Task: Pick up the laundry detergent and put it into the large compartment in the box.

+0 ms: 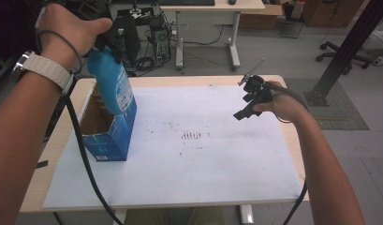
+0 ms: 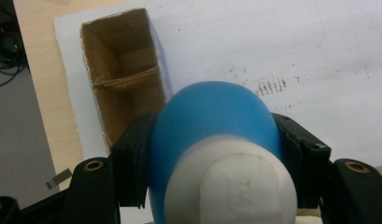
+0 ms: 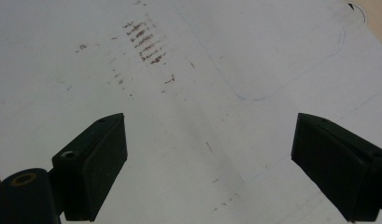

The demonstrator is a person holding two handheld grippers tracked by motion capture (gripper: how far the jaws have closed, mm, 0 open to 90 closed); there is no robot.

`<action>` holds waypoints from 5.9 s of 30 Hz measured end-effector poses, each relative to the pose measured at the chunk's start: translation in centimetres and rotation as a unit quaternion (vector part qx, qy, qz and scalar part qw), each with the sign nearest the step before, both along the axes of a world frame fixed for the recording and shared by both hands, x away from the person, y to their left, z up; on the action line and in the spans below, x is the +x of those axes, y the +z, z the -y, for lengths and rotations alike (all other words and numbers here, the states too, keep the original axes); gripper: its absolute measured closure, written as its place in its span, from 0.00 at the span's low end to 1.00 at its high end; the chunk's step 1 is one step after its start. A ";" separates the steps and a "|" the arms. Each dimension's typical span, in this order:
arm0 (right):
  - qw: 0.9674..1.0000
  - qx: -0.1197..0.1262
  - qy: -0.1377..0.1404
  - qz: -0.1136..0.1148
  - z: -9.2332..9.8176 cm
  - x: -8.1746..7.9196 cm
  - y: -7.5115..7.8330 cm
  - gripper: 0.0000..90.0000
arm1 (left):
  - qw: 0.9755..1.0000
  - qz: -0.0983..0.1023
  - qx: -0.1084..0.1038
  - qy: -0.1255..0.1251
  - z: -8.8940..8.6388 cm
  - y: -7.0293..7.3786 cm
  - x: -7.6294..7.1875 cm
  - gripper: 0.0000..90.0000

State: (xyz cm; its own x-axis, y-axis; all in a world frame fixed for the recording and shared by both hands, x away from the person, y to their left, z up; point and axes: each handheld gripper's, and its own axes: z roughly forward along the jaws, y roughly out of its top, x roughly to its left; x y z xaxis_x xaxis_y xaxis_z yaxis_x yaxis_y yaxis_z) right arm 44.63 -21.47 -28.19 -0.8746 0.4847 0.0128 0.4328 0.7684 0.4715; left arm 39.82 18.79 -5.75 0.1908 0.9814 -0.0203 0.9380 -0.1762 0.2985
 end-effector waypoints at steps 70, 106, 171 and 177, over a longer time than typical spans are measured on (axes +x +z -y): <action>1.000 0.000 0.001 0.001 -0.4 0.0 0.1 0.12 | 0.996 -0.004 0.005 0.085 -6.9 -3.6 0.4 0.42; 1.000 -0.008 -0.001 -0.006 -0.8 0.2 -0.3 0.12 | 0.996 -0.021 0.006 0.086 -7.8 -9.6 1.9 0.42; 1.000 -0.011 -0.004 -0.014 -1.1 0.5 -1.0 0.12 | 0.997 -0.031 0.036 0.068 -6.9 -19.5 3.0 0.42; 1.000 -0.012 -0.004 -0.015 -1.2 0.5 -1.2 0.12 | 0.996 -0.033 0.037 0.067 -7.1 -20.3 3.0 0.42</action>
